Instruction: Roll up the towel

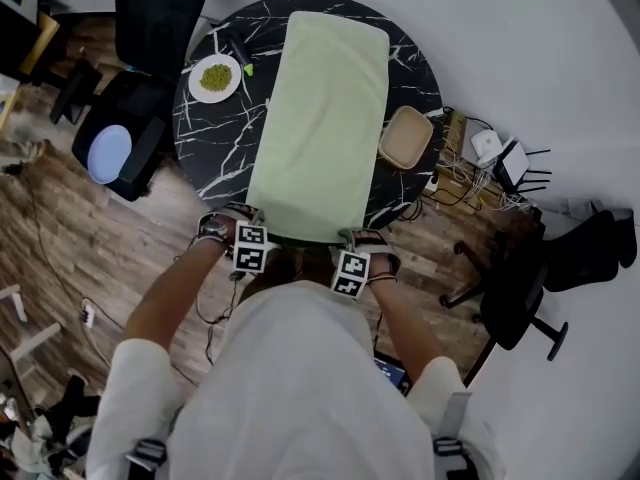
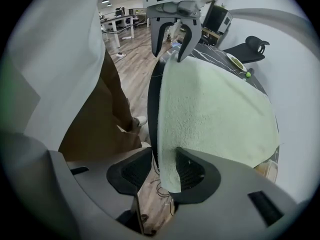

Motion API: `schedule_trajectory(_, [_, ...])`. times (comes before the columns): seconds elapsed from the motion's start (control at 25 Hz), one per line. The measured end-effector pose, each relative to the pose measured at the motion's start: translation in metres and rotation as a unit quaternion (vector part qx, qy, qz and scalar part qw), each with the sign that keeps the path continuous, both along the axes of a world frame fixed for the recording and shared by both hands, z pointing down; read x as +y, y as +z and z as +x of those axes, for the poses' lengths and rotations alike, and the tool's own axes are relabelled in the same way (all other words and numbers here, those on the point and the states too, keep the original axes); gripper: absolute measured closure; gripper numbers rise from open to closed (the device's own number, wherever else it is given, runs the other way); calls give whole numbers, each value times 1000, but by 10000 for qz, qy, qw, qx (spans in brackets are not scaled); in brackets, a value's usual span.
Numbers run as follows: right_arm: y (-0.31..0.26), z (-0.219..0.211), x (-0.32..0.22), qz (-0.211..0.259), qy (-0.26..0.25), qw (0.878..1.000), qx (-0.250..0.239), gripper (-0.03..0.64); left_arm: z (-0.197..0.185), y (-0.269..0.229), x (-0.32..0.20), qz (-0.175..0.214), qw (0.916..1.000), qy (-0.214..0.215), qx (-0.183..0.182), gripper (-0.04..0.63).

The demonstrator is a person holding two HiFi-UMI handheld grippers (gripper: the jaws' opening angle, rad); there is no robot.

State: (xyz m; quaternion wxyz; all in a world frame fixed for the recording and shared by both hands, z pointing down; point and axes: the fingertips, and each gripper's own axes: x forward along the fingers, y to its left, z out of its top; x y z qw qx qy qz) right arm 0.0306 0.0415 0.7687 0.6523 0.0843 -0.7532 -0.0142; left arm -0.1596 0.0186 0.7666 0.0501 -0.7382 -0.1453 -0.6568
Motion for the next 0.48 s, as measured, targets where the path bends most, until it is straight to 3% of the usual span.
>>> schedule_trajectory(0.28, [-1,0,5,-1,-242,9996,106,520,3,1,-9,354,9991,-189,105,476])
schedule_trajectory(0.32, [-1,0,7,-23,-291,9995,122,540,2,0,-10,425,9988,-203,116,565])
schedule_trajectory(0.48, [-10,-2,14,-85,-306,9995,28,602,-4,-5,4,276,9991,-300,90,572])
